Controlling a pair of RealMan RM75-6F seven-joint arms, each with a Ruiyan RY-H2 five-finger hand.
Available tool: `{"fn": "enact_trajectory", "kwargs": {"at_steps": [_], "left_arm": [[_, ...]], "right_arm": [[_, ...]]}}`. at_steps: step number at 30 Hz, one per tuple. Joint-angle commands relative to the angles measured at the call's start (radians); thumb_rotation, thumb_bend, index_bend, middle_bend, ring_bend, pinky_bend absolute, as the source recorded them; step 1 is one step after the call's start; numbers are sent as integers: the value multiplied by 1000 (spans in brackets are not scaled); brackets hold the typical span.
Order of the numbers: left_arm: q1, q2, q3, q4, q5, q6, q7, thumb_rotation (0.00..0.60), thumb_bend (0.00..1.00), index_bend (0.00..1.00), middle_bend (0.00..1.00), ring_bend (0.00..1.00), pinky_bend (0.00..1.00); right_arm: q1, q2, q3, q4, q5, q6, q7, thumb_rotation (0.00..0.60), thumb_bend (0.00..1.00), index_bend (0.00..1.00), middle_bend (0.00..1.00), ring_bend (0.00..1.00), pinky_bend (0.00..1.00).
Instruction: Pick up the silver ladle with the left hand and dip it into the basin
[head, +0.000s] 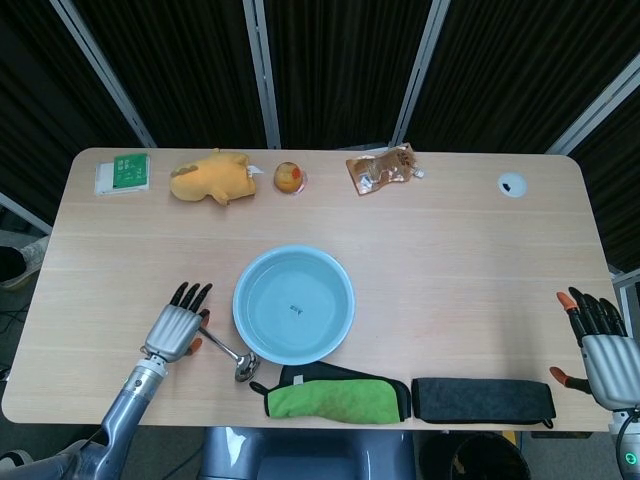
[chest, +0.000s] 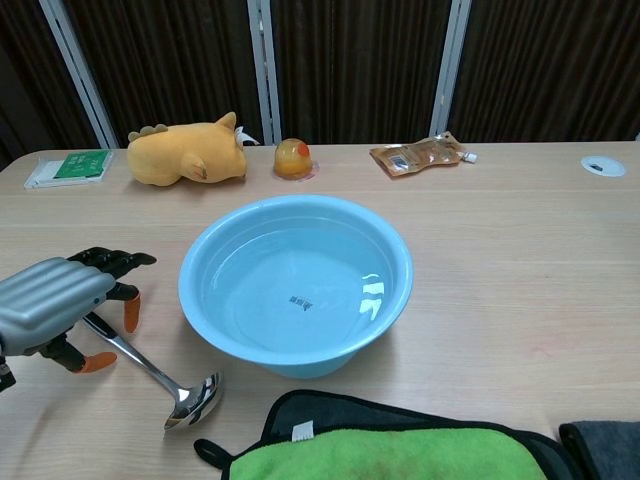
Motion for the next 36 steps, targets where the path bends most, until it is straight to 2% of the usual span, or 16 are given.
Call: {"fn": "enact_trajectory", "kwargs": {"at_steps": [1,11,22,27,36], "left_arm": [[-7,-11,-1,13,-6,-10,-4,600,262,451,0,0,0],[-26,-41,2,53,-19,-39,-13,600,265,476,0,0,0],[-28,-51,11,89,-31,-47,-18,600,456,610,0,0,0],[-8,-14,29,35,-6,2,-27,600,514,629,0,0,0],[47,123,93,-169,104,151,-56,600,560,652,0,0,0]], "right_arm": [[1,1,1,1,2,-1,3,600,0,0,0,0,0],[5,6,12,4,25,-10,13,600,0,0,0,0,0],[7,-1,16,9,35,-14,5,600,0,0,0,0,0],[11,-5,15,7,35,-20,-8,600,0,0,0,0,0],[7,-7,6,0,17,-9,-21,600,0,0,0,0,0]]}}
